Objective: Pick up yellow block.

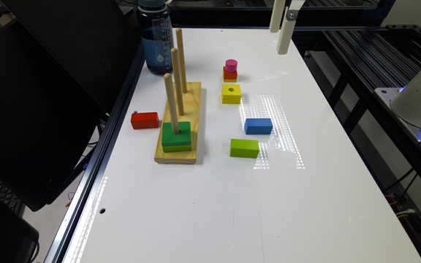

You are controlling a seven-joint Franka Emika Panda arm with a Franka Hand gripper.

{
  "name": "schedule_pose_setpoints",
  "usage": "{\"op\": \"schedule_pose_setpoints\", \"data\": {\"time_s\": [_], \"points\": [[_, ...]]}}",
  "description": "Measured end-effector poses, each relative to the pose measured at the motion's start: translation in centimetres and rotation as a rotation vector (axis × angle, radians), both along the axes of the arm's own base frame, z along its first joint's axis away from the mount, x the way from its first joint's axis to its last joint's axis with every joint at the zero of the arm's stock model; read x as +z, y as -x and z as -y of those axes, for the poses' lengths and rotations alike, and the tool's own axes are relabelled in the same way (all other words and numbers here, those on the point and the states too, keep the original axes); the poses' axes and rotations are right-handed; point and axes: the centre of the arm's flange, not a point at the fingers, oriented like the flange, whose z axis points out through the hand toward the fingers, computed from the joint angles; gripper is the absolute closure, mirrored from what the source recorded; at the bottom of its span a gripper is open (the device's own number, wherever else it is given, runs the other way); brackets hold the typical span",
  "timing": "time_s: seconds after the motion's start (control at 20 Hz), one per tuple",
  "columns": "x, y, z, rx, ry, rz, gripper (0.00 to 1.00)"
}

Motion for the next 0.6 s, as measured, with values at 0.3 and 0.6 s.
{"op": "schedule_pose_setpoints", "data": {"time_s": [0.3, 0.6], "points": [[0.0, -1.1, 0.7, 0.0, -0.001, 0.003, 0.0], [-0.2, -1.5, 0.8, 0.001, -0.003, -0.001, 0.0]]}}
